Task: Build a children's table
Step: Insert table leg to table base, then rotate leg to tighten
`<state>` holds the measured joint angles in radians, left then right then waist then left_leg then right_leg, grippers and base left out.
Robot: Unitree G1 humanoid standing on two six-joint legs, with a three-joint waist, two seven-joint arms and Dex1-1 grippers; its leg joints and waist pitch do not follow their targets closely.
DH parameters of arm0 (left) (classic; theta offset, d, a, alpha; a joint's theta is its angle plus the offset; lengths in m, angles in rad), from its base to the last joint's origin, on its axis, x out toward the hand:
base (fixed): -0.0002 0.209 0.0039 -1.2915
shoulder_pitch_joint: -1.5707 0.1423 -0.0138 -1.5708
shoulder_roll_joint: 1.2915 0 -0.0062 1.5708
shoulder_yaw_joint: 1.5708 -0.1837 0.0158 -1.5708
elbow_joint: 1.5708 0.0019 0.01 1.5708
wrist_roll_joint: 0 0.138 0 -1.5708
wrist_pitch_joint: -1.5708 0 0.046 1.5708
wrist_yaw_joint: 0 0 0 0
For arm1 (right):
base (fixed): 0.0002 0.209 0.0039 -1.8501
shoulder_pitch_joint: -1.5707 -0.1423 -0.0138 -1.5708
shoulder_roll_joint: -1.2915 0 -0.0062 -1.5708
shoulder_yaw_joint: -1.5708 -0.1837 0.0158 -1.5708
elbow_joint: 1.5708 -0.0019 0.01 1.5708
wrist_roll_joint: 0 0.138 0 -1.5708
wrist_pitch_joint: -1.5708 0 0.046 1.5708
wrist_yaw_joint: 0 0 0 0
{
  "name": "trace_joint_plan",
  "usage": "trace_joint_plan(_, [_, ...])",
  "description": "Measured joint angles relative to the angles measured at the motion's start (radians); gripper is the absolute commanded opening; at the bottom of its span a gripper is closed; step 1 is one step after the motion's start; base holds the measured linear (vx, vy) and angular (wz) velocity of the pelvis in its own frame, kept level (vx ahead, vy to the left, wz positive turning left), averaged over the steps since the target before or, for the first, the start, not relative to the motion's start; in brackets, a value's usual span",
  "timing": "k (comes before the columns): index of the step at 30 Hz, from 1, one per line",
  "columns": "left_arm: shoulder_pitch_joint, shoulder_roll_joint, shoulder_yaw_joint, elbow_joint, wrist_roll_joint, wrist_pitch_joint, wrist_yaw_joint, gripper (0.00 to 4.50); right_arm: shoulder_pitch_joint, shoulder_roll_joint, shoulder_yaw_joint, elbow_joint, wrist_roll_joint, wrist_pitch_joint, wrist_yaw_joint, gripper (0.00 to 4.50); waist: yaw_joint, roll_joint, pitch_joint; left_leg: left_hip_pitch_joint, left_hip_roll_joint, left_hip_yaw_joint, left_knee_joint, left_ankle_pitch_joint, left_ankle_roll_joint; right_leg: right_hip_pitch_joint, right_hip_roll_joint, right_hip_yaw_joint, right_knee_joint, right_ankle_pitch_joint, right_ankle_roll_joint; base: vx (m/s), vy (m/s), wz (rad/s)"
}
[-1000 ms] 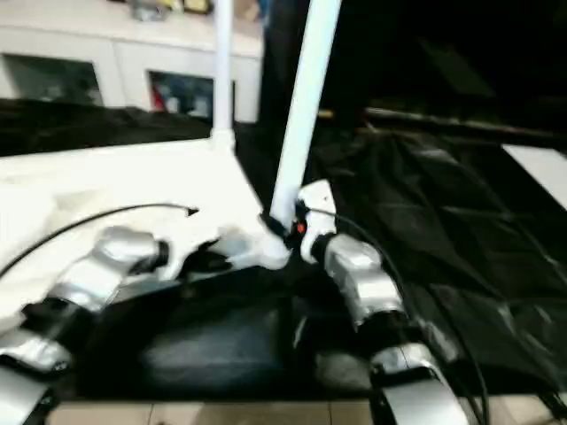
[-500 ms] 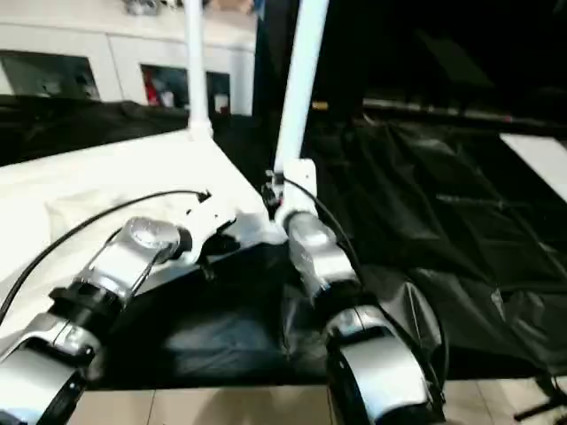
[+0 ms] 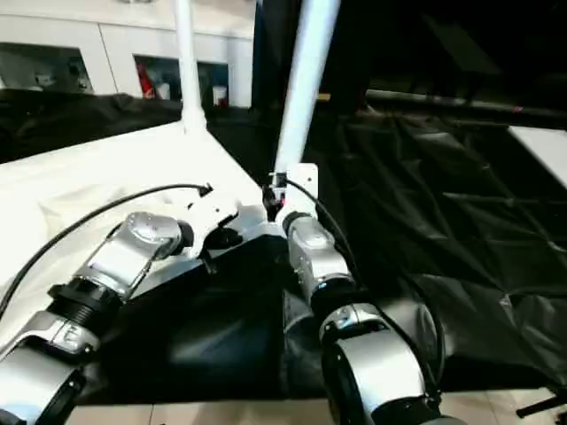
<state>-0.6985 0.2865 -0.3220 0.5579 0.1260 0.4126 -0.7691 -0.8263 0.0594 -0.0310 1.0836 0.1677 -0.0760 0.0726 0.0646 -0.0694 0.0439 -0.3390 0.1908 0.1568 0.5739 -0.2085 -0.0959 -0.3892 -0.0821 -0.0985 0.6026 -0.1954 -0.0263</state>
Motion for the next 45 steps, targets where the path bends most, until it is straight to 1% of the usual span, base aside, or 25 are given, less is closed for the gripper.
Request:
trace_joint_plan(1, [0.0,0.004,0.0,-0.003,-0.002,-0.002,-0.003,0.0,0.002,-0.004,0.0,0.0,0.0,-0.005,0.017,3.06,0.0,0.001,0.0,-0.002,0.0,0.0,0.0,0.0,0.0,-0.003,0.0,0.0,0.0,0.0,0.0,0.0,0.0,0.0])
trace_joint_plan(2, [0.0,0.008,0.0,-0.006,-0.003,-0.006,-0.006,0.0,0.004,-0.008,0.001,-0.006,0.0,-0.008,0.042,3.19,0.0,0.001,0.0,-0.004,0.001,0.001,0.0,0.0,0.0,-0.006,0.0,0.0,0.001,0.0,0.0,0.0,0.0,0.0])
trace_joint_plan(3, [0.0,0.016,0.0,-0.012,-0.003,-0.013,-0.013,0.0,0.019,-0.023,0.006,-0.021,0.0,-0.013,0.091,3.28,0.0,0.0,0.0,-0.01,0.001,0.002,0.001,0.002,0.003,-0.011,0.0,0.001,0.004,0.0,-0.001,0.0,0.0,0.0])
trace_joint_plan(4, [0.004,0.025,0.0,-0.018,-0.003,-0.025,-0.022,0.0,0.045,-0.041,0.02,-0.052,0.001,-0.014,0.149,3.4,0.0,0.0,0.001,-0.012,0.001,0.002,0.002,0.004,0.006,-0.014,0.0,0.001,0.005,0.0,-0.001,0.0,0.0,0.0])
trace_joint_plan(5, [0.01,0.036,0.001,-0.023,-0.003,-0.038,-0.032,0.0,0.067,-0.057,0.03,-0.074,0.002,-0.014,0.202,3.4,-0.001,0.001,0.001,-0.012,0.001,0.002,0.002,0.004,0.007,-0.015,0.0,0.001,0.005,0.0,-0.001,0.0,0.0,0.0])
trace_joint_plan(6, [0.02,0.049,0.002,-0.033,-0.004,-0.051,-0.045,0.0,0.099,-0.078,0.042,-0.111,0.002,-0.012,0.268,3.58,-0.001,0.001,0.002,-0.012,0.002,0.003,0.002,0.004,0.007,-0.015,0.0,0.001,0.006,-0.001,-0.002,0.0,0.0,0.0])
trace_joint_plan(7, [0.023,0.057,0.004,-0.035,-0.005,-0.056,-0.053,0.0,0.111,-0.088,0.046,-0.127,0.004,-0.011,0.299,3.58,-0.002,0.002,0.002,-0.012,0.002,0.004,0.002,0.004,0.007,-0.015,0.001,0.001,0.007,-0.001,-0.003,0.0,0.0,0.0])
trace_joint_plan(8, [0.025,0.063,0.003,-0.035,-0.004,-0.066,-0.06,0.0,0.123,-0.1,0.055,-0.153,0.007,-0.004,0.331,3.76,-0.003,0.003,0.003,-0.011,0.003,0.004,0.002,0.004,0.007,-0.015,0.001,0.001,0.008,-0.001,-0.003,0.0,0.0,0.0])
trace_joint_plan(10, [0.031,0.073,0.005,-0.036,-0.005,-0.083,-0.072,0.0,0.132,-0.124,0.063,-0.188,0.013,0.008,0.376,3.93,-0.003,0.004,0.004,-0.011,0.005,0.005,0.002,0.005,0.006,-0.015,0.003,0.002,0.008,-0.001,-0.003,0.0,0.0,0.0])
trace_joint_plan(11, [0.035,0.079,0.004,-0.038,-0.006,-0.093,-0.081,0.0,0.139,-0.136,0.071,-0.215,0.015,0.013,0.4,3.93,-0.002,0.004,0.004,-0.01,0.006,0.005,0.002,0.005,0.006,-0.015,0.004,0.002,0.008,-0.001,-0.003,0.0,0.0,0.0])
trace_joint_plan(12, [0.047,0.096,-0.005,-0.047,-0.011,-0.137,-0.112,0.0,0.181,-0.177,0.103,-0.31,0.024,0.055,0.479,3.93,-0.001,0.004,0.004,-0.011,0.008,0.006,0.002,0.005,0.006,-0.015,0.005,0.002,0.007,-0.002,-0.004,0.0,0.0,0.0])
trace_joint_plan(13, [0.066,0.115,-0.008,-0.063,-0.022,-0.165,-0.14,0.0,0.212,-0.214,0.124,-0.367,0.028,0.077,0.536,3.93,0.003,0.004,0.004,-0.01,0.008,0.006,0.001,0.005,0.006,-0.014,0.005,0.001,0.007,-0.003,-0.004,0.0,0.0,0.0])
trace_joint_plan(15, [0.094,0.15,-0.01,-0.086,-0.044,-0.221,-0.209,0.0,0.289,-0.31,0.16,-0.483,0.042,0.145,0.666,3.93,0.019,0.005,0.004,-0.01,0.009,0.008,0.001,0.004,0.007,-0.015,0.006,0.001,0.007,-0.004,-0.004,0.0,0.0,0.0])
trace_joint_plan(16, [0.105,0.164,-0.009,-0.097,-0.053,-0.232,-0.234,0.0,0.32,-0.344,0.172,-0.528,0.053,0.17,0.719,3.93,0.023,0.005,0.004,-0.01,0.009,0.01,0.001,0.004,0.008,-0.015,0.006,0.002,0.007,-0.004,-0.004,0.0,0.0,0.0])
trace_joint_plan(18, [0.11,0.18,-0.008,-0.101,-0.058,-0.249,-0.266,0.0,0.358,-0.386,0.194,-0.594,0.067,0.212,0.809,3.93,0.025,0.006,0.005,-0.01,0.011,0.011,0.002,0.004,0.008,-0.015,0.006,0.002,0.008,-0.004,-0.005,0.0,0.0,0.0])
trace_joint_plan(21, [0.122,0.187,-0.007,-0.101,-0.068,-0.278,-0.3,0.0,0.369,-0.436,0.218,-0.64,0.07,0.228,0.9,3.93,0.025,0.009,0.007,-0.009,0.012,0.013,0.004,0.004,0.008,-0.015,0.006,0.003,0.008,-0.003,-0.005,0.0,0.0,0.0])
trace_joint_plan(25, [0.149,0.202,-0.005,-0.118,-0.104,-0.302,-0.364,0.0,0.379,-0.467,0.226,-0.682,0.07,0.229,0.947,3.93,0.026,0.009,0.007,-0.009,0.012,0.013,0.005,0.002,0.005,-0.015,0.006,0.003,0.009,-0.003,-0.005,0.0,0.0,0.0])
trace_joint_plan(27, [0.165,0.209,-0.01,-0.145,-0.123,-0.303,-0.401,0.0,0.383,-0.471,0.23,-0.703,0.071,0.229,0.96,3.93,0.029,0.009,0.007,-0.009,0.013,0.014,0.005,0.003,0.006,-0.015,0.006,0.002,0.009,-0.003,-0.005,0.0,0.0,0.0])
trace_joint_plan(33, [0.181,0.216,-0.022,-0.174,-0.131,-0.303,-0.452,0.0,0.385,-0.471,0.248,-0.728,0.051,0.225,0.967,3.93,0.04,0.01,0.008,-0.009,0.013,0.014,0.007,0.004,0.008,-0.015,0.005,0.003,0.011,-0.003,-0.005,0.0,0.0,0.0])
trace_joint_plan(37, [0.181,0.217,-0.025,-0.174,-0.131,-0.303,-0.454,0.0,0.386,-0.462,0.268,-0.726,0.032,0.219,0.967,3.93,0.041,0.01,0.008,-0.01,0.014,0.014,0.01,0.003,0.007,-0.015,0.005,0.003,0.014,-0.003,-0.005,0.0,0.0,0.0])
trace_joint_plan(40, [0.181,0.217,-0.026,-0.174,-0.131,-0.303,-0.454,0.0,0.386,-0.462,0.273,-0.726,0.028,0.216,0.965,3.93,0.042,0.01,0.008,-0.01,0.014,0.014,0.012,0.002,0.005,-0.015,0.005,0.003,0.014,-0.003,-0.005,0.0,0.0,0.0])
trace_joint_plan(42, [0.181,0.217,-0.026,-0.174,-0.131,-0.303,-0.455,0.0,0.386,-0.459,0.274,-0.72,0.019,0.2,0.962,3.93,0.042,0.01,0.008,-0.01,0.014,0.014,0.012,0.002,0.005,-0.015,0.006,0.003,0.015,-0.003,-0.005,0.0,0.0,0.0])
trace_joint_plan(43, [0.181,0.217,-0.026,-0.174,-0.13,-0.303,-0.455,0.0,0.386,-0.457,0.274,-0.717,0.016,0.196,0.961,3.78,0.042,0.01,0.008,-0.01,0.014,0.014,0.012,0.002,0.005,-0.015,0.006,0.003,0.015,-0.003,-0.005,0.0,0.0,0.0])
trace_joint_plan(44, [0.181,0.217,-0.026,-0.174,-0.13,-0.303,-0.455,0.0,0.386,-0.454,0.274,-0.714,0.013,0.193,0.961,3.78,0.042,0.01,0.008,-0.01,0.014,0.014,0.012,0.002,0.005,-0.015,0.005,0.003,0.016,-0.003,-0.005,0.0,0.0,0.0])
trace_joint_plan(45, [0.181,0.217,-0.026,-0.174,-0.13,-0.304,-0.455,0.0,0.386,-0.449,0.274,-0.708,0.012,0.19,0.959,3.68,0.042,0.01,0.008,-0.01,0.014,0.014,0.012,0.002,0.005,-0.015,0.006,0.003,0.016,-0.003,-0.005,0.0,0.0,0.0])
